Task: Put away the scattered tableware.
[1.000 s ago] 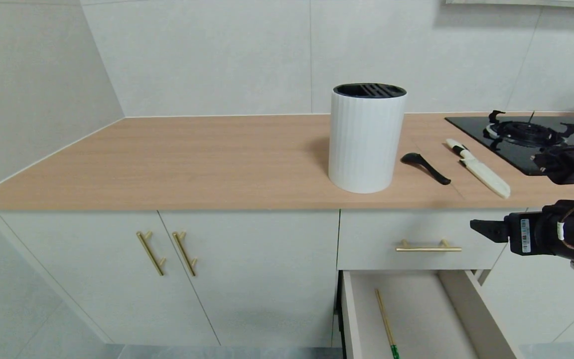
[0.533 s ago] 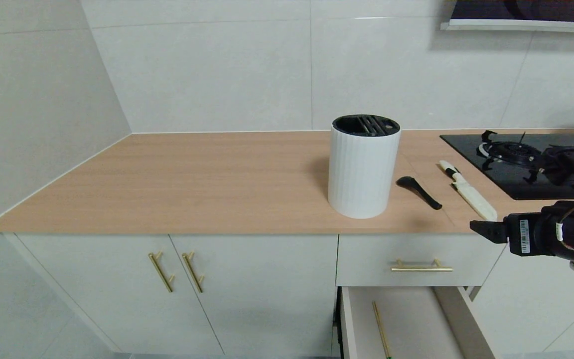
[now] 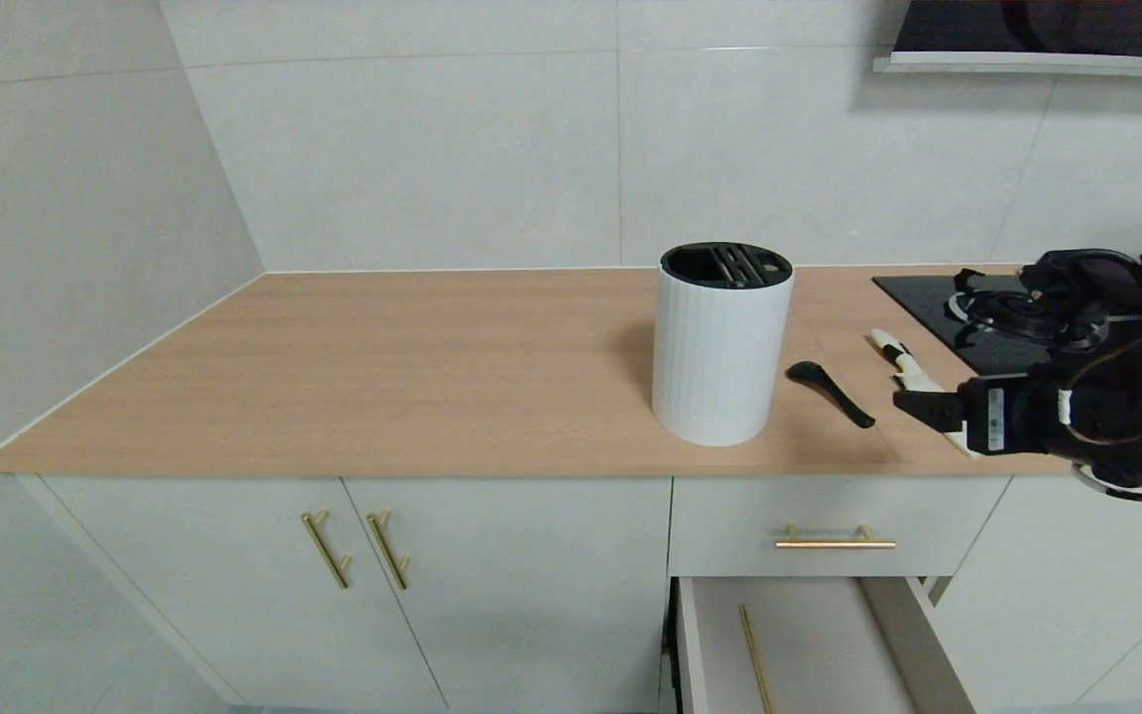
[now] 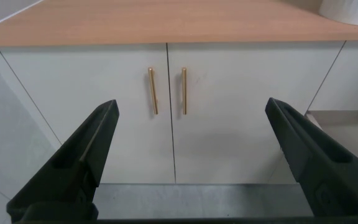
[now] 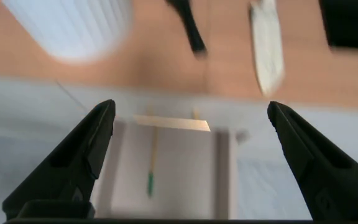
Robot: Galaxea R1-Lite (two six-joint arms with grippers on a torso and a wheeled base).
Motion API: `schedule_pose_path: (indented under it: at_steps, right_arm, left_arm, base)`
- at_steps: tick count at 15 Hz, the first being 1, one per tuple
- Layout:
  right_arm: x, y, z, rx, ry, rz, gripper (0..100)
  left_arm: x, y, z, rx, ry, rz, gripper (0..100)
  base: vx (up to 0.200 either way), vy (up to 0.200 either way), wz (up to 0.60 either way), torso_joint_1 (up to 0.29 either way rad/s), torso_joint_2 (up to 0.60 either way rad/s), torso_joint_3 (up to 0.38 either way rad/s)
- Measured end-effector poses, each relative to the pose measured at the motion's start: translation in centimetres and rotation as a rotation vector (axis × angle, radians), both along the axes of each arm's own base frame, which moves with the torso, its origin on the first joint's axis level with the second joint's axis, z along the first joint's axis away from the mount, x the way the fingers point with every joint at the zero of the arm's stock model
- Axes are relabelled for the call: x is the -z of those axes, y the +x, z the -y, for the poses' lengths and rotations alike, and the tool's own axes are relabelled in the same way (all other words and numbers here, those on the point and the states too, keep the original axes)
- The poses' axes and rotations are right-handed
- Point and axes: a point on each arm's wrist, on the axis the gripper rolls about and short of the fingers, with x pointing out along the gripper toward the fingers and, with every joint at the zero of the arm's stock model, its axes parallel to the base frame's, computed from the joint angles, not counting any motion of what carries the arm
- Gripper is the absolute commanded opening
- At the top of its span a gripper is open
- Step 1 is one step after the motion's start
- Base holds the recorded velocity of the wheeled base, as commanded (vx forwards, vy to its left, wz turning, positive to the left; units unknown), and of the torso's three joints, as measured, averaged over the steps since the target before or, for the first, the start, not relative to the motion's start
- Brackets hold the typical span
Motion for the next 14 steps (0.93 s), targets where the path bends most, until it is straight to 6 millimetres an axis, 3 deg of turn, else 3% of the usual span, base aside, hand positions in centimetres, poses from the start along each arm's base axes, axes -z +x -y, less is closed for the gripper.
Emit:
schedule_pose_path:
  at_steps: [7, 14]
  right_arm:
    - [2.4, 10.5, -0.1, -0.101, 0.067, 0.022, 100]
    - [8.5, 16.0, 0.7, -0.126, 0.002, 0.048, 100]
  left_arm:
    - [0.0, 0.0, 0.0, 0.000, 0.000, 0.000, 100]
    - [0.0, 0.0, 0.0, 0.000, 0.000, 0.000, 100]
  base:
    - [0.000, 0.000, 0.00, 0.000, 0.00, 0.000]
    - [0.000, 0.000, 0.00, 0.000, 0.00, 0.000]
